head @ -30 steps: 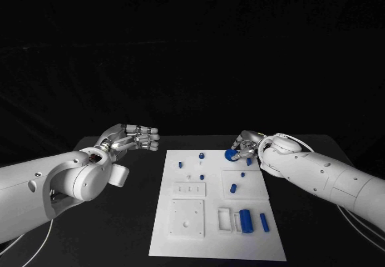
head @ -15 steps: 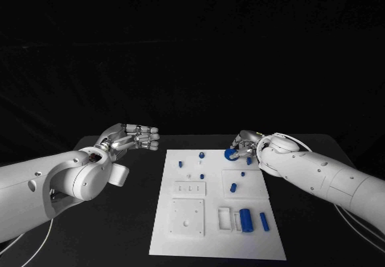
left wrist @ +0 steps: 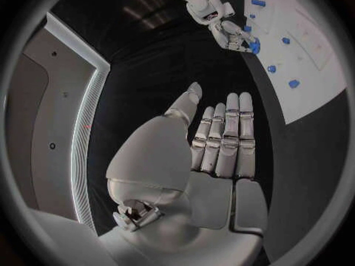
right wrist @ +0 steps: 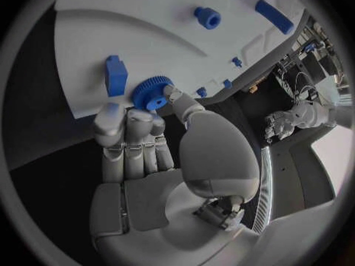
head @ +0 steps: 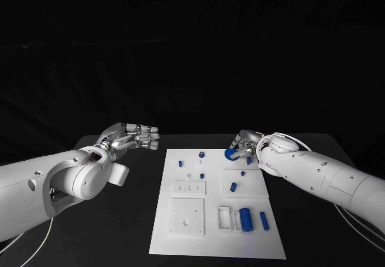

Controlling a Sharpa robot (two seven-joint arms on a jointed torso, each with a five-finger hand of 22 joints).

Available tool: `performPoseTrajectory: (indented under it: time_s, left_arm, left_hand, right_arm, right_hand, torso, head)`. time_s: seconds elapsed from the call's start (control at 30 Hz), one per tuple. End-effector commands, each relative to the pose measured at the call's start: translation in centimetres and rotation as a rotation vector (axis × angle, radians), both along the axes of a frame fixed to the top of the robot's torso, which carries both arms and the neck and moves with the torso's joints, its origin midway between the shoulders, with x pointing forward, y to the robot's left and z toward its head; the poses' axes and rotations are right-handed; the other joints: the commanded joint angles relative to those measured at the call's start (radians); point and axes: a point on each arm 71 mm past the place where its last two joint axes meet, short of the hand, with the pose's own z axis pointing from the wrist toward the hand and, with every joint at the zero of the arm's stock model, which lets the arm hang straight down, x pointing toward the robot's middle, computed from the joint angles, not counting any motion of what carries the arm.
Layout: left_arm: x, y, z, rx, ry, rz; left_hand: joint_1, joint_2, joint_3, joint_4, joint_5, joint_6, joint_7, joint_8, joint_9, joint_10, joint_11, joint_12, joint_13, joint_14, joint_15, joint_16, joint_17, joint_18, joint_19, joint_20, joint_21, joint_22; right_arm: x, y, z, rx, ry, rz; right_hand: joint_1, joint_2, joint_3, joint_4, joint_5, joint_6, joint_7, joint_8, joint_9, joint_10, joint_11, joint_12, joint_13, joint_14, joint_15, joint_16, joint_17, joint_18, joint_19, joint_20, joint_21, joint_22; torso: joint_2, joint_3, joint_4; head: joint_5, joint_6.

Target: Assemble the parts on the task board

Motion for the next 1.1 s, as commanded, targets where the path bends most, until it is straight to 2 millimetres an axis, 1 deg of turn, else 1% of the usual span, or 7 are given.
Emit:
performPoseTrajectory:
  time_s: [0.03, 0.27, 0.5, 0.7, 0.93, 1.0, 1.1]
  left_arm:
    - [0.0, -0.3, 0.1, 0.000, -0.006, -0.020]
    - [0.0, -0.3, 0.1, 0.000, -0.006, -0.019]
    - [0.0, -0.2, 0.1, 0.000, -0.006, -0.017]
    - [0.0, -0.2, 0.1, 0.001, -0.007, -0.014]
    - [-0.1, -0.2, 0.1, 0.000, -0.007, -0.014]
    - [-0.1, -0.2, 0.1, 0.000, -0.007, -0.015]
    - [-0.2, -0.3, 0.1, -0.001, -0.006, -0.016]
  left_hand:
    - [0.003, -0.010, 0.004, 0.000, 0.001, -0.008, 0.000, -0.004, 0.001, -0.009, -0.002, 0.003, 0.002, -0.009, 0.001, -0.003, -0.001, -0.003, -0.005, 0.000, 0.007, -0.003]
    - [0.003, -0.010, 0.004, 0.000, 0.001, -0.008, 0.000, -0.004, 0.001, -0.009, -0.002, 0.003, 0.002, -0.009, 0.001, -0.003, -0.001, -0.003, -0.005, 0.000, 0.007, -0.003]
    - [0.003, -0.010, 0.004, 0.000, 0.001, -0.008, 0.000, -0.004, 0.001, -0.009, -0.002, 0.003, 0.002, -0.009, 0.001, -0.003, -0.001, -0.003, -0.005, 0.000, 0.007, -0.003]
    - [0.003, -0.010, 0.004, 0.000, 0.001, -0.008, 0.000, -0.004, 0.001, -0.009, -0.002, 0.003, 0.002, -0.009, 0.001, -0.003, -0.001, -0.003, -0.005, 0.000, 0.007, -0.003]
    - [0.001, -0.010, 0.003, 0.001, 0.001, -0.008, 0.000, -0.004, 0.001, -0.009, -0.002, 0.003, 0.002, -0.008, 0.001, -0.003, 0.000, -0.003, -0.005, 0.000, 0.008, -0.005]
    - [0.001, -0.010, 0.003, 0.001, 0.001, -0.008, 0.000, -0.004, 0.001, -0.009, -0.002, 0.003, 0.002, -0.008, 0.001, -0.003, 0.000, -0.003, -0.005, 0.000, 0.008, -0.005]
    - [0.001, -0.010, 0.003, 0.001, 0.001, -0.008, 0.000, -0.004, 0.001, -0.009, -0.002, 0.003, 0.002, -0.008, 0.001, -0.003, 0.000, -0.003, -0.005, 0.000, 0.008, -0.005]
  right_arm:
    - [-0.4, -0.2, -1.4, -0.067, 0.039, 0.002]
    - [-0.7, 0.5, -0.8, -0.073, -0.018, 0.022]
    - [-1.2, 1.5, 0.1, -0.069, -0.088, 0.050]
    - [-1.7, 2.6, 1.2, -0.063, -0.137, 0.075]
    - [-2.9, 5.4, 2.7, -0.052, -0.191, 0.126]
    - [-3.2, 6.2, 2.9, -0.053, -0.203, 0.139]
    - [-3.5, 7.4, 3.3, -0.056, -0.229, 0.155]
  right_hand:
    - [-0.005, 0.010, 0.021, -0.010, 0.011, 0.020, 0.006, 0.004, 0.002, 0.006, -0.004, 0.008, 0.004, 0.003, -0.008, -0.005, 0.001, -0.001, 0.044, -0.003, 0.008, 0.114]
    - [-0.015, 0.014, 0.034, -0.011, 0.029, 0.057, -0.005, 0.004, 0.005, 0.013, -0.012, 0.015, 0.011, 0.003, -0.013, -0.005, 0.004, -0.004, 0.044, -0.007, 0.013, 0.114]
    - [-0.018, 0.013, 0.032, 0.003, 0.018, 0.078, -0.011, 0.004, 0.004, 0.018, -0.016, 0.017, 0.014, 0.004, -0.016, -0.004, 0.007, -0.006, 0.045, -0.010, 0.018, 0.115]
    - [-0.015, 0.006, 0.028, 0.019, 0.008, 0.081, -0.013, 0.004, 0.004, 0.021, -0.016, 0.016, 0.016, 0.005, -0.016, -0.004, 0.009, -0.008, 0.046, -0.011, 0.022, 0.116]
    - [-0.011, 0.000, 0.026, 0.033, 0.001, 0.083, -0.013, 0.004, 0.004, 0.022, -0.017, 0.015, 0.017, 0.006, -0.017, -0.002, 0.012, -0.008, 0.046, -0.012, 0.021, 0.116]
    - [-0.010, 0.000, 0.027, 0.035, -0.002, 0.084, -0.014, 0.004, 0.004, 0.022, -0.017, 0.014, 0.017, 0.005, -0.017, -0.003, 0.012, -0.008, 0.046, -0.012, 0.020, 0.116]
    - [-0.009, -0.002, 0.030, 0.038, -0.004, 0.084, -0.014, 0.004, 0.004, 0.023, -0.017, 0.014, 0.017, 0.005, -0.017, -0.004, 0.011, -0.008, 0.046, -0.012, 0.020, 0.115]
  torso:
    - [0.000, -0.0001, 0.0004]
    - [-0.001, -0.0002, 0.0011]
    - [-0.001, -0.0017, 0.0005]
    - [-0.001, -0.0010, -0.0007]
    - [0.000, -0.0001, -0.0007]
    - [0.000, 0.0001, 0.0012]
    - [0.000, -0.0011, 0.0021]
  head:
    - [-0.003, 0.001]
    - [-0.004, 0.002]
    - [-0.003, 0.006]
    - [-0.001, 0.009]
    - [0.000, 0.013]
    - [0.001, 0.014]
    - [0.001, 0.015]
